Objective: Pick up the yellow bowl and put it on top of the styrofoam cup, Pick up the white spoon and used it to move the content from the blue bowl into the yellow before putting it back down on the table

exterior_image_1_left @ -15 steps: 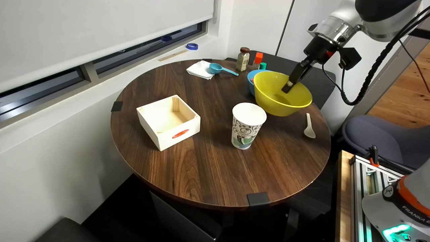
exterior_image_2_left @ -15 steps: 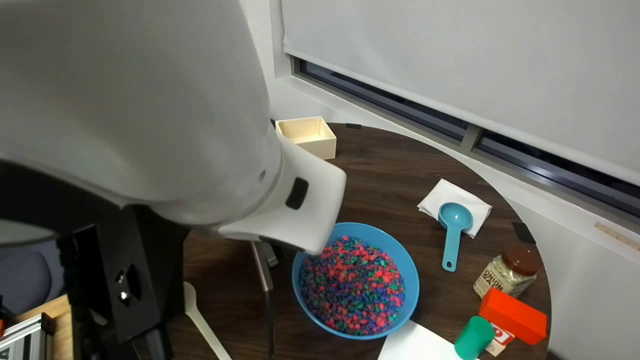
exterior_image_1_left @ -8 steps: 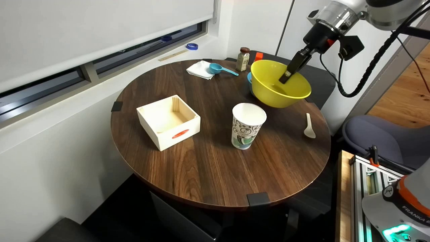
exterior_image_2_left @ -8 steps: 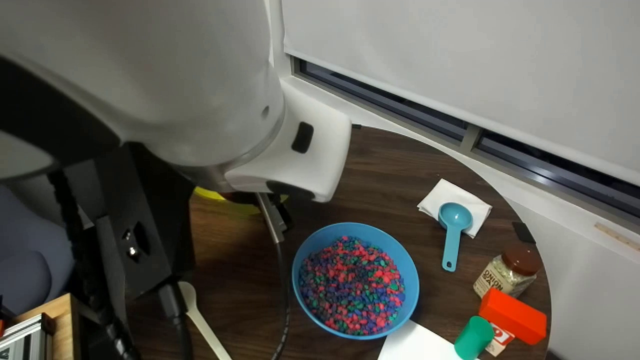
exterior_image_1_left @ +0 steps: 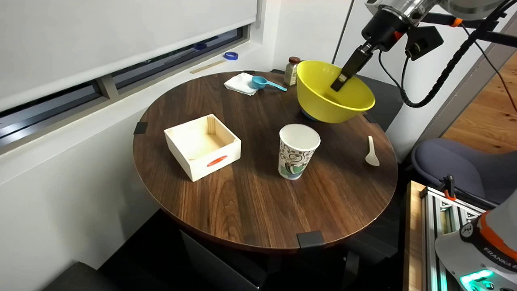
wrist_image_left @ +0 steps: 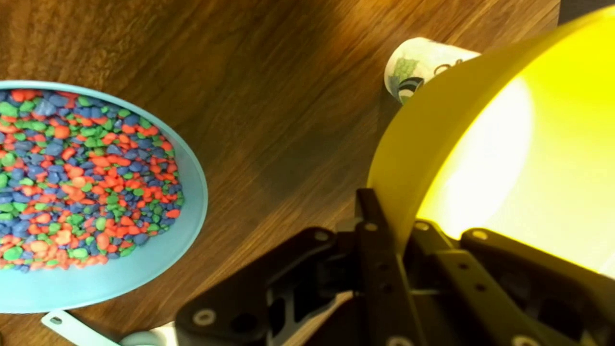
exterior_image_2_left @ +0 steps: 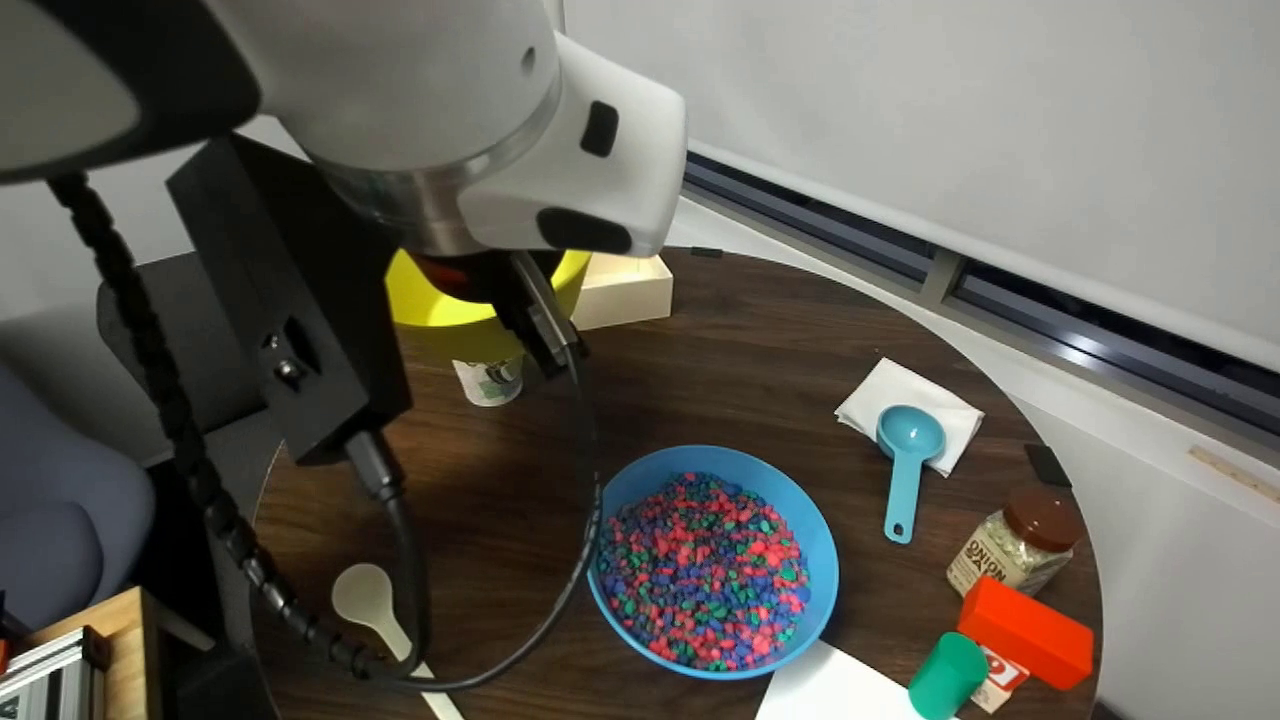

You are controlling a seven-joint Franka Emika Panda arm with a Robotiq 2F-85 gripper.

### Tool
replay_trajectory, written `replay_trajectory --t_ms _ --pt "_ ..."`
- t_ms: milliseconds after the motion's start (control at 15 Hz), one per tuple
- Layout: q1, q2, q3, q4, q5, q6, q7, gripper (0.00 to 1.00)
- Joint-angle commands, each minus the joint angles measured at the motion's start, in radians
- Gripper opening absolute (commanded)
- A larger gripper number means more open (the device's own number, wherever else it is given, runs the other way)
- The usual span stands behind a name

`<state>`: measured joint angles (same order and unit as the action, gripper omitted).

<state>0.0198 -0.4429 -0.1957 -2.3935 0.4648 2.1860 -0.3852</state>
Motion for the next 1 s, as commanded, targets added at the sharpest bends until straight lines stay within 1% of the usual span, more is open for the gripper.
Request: replay_trajectory --t_ms 0,200,533,933 --pt "0.015 0.011 0.003 0.051 0.003 -0.069 0.013 0.01" --pt "0.036 0.025 0.022 0.068 0.016 -0.083 0.010 0.01" --pt "0.065 0.072 0.068 0.076 0.009 -0.055 0.009 0.01" --pt "0.066 0.149 0.061 0.120 0.061 -0.070 -0.009 0.01"
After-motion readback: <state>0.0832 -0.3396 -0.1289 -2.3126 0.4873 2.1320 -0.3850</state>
